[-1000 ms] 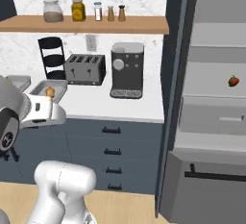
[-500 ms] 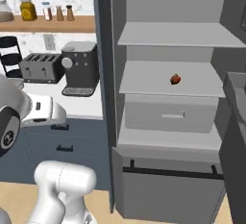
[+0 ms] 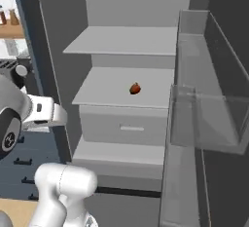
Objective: Place one bell pepper and one chicken drumstick in each tupperware on the nearby counter, to pack two identical lunches.
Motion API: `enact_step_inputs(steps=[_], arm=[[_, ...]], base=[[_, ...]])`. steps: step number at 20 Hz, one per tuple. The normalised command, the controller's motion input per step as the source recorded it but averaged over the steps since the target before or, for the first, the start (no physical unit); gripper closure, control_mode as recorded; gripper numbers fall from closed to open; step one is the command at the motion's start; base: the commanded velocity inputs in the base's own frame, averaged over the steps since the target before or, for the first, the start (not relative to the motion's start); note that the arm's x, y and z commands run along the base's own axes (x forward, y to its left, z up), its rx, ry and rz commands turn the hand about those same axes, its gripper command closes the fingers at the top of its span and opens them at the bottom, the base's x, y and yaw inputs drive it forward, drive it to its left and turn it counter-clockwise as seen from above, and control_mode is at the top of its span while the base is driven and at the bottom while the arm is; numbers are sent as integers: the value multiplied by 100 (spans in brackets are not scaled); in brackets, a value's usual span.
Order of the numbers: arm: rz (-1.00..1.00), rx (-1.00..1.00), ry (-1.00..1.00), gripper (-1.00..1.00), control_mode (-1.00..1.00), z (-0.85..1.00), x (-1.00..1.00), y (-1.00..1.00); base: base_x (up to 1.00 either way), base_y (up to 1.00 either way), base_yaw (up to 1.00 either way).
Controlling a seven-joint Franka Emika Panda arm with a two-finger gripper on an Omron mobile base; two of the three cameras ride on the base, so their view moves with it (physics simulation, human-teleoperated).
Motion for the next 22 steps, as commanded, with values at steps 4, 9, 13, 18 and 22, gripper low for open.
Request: enact_step_inputs(steps=[4,9,13,18,22], arm=[[0,0,0,-100,100,0,0,0],[0,0,0,-100,100,0,0,0],[0,0,0,-100,-100,0,50,-9],[-6,0,-1,-100,-100,-9,100,-47],[-16,0,-4,-100,-100,-16,100,-19]], base=[[68,-66,0],[97,-19,0],[50,-12,0],[0,0,0],[0,0,0]])
